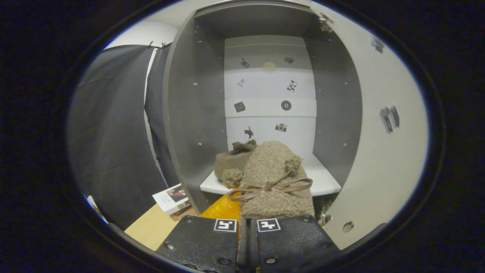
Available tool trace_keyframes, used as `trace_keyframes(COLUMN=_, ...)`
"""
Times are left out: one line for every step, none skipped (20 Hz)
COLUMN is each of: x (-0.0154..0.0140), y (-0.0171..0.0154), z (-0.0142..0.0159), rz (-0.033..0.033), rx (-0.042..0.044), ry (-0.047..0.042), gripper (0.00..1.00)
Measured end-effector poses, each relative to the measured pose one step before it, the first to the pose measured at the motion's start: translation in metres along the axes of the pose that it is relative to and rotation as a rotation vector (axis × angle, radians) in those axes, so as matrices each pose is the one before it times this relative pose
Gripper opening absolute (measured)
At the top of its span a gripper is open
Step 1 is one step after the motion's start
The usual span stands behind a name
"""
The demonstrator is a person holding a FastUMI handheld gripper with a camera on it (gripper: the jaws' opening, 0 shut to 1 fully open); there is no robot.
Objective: Open the shoe cabinet door, grab the shoes and put them into the shoe cabinet, then close the shoe cabinet door.
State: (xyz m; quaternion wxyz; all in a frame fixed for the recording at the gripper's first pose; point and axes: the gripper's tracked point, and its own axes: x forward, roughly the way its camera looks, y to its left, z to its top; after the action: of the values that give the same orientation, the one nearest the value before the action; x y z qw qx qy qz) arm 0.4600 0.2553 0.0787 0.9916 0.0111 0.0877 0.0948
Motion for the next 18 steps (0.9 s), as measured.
trace_keyframes(x=0.01516, y=-0.00209, z=0.01343, rz=-0.00809, rx=-0.00762, ry=-0.0095, gripper=0.07)
trace_keyframes(x=0.01381, y=-0.00099, z=0.00857, rz=-0.00058, rx=-0.00161, ry=-0.00773, gripper=0.07)
trace_keyframes(x=0.01635, y=-0.0009, z=0.00983, rz=-0.00438, rx=0.00365, ry=-0.01046, gripper=0.07)
trace_keyframes(x=0.01748, y=-0.00158, z=0.00761, rz=-0.00423, rx=-0.00038, ry=-0.00293, gripper=0.07)
trace_keyframes(x=0.01706, y=-0.00383, z=0.00466, rz=-0.00797, rx=-0.00032, ry=0.00226, gripper=0.07)
trace_keyframes(x=0.01715, y=-0.00244, z=0.00434, rz=-0.00623, rx=0.00552, ry=0.00204, gripper=0.07)
trace_keyframes(x=0.01691, y=-0.00341, z=0.00257, rz=-0.00796, rx=0.00305, ry=0.00801, gripper=0.07)
trace_keyframes(x=0.01505, y=-0.00376, z=0.00221, rz=-0.01218, rx=-0.00043, ry=0.00205, gripper=0.07)
trace_keyframes(x=0.01446, y=-0.00786, z=-0.00078, rz=-0.01708, rx=-0.00639, ry=0.01052, gripper=0.07)
trace_keyframes(x=0.01203, y=-0.00808, z=-0.00347, rz=-0.01522, rx=-0.0037, ry=0.01872, gripper=0.07)
trace_keyframes(x=0.01131, y=-0.00712, z=-0.00413, rz=-0.01427, rx=0.00715, ry=0.01529, gripper=0.07)
trace_keyframes(x=0.01117, y=-0.00328, z=-0.00748, rz=-0.00825, rx=0.01204, ry=0.02524, gripper=0.07)
trace_keyframes(x=0.00948, y=-0.00299, z=-0.00894, rz=0.00003, rx=0.01215, ry=0.03596, gripper=0.07)
trace_keyframes(x=0.00707, y=-0.00333, z=-0.00761, rz=-0.00064, rx=0.00249, ry=0.0298, gripper=0.07)
trace_keyframes(x=0.00535, y=-0.00202, z=-0.00327, rz=-0.0019, rx=0.00726, ry=0.01677, gripper=0.07)
trace_keyframes(x=0.00416, y=-0.00114, z=-0.00382, rz=-0.00515, rx=0.00525, ry=0.02719, gripper=0.07)
trace_keyframes(x=0.00149, y=-0.0019, z=-0.00345, rz=-0.00882, rx=0.00433, ry=0.02876, gripper=0.07)
trace_keyframes(x=0.00292, y=-0.00163, z=-0.00225, rz=-0.01595, rx=0.01604, ry=0.02719, gripper=0.07)
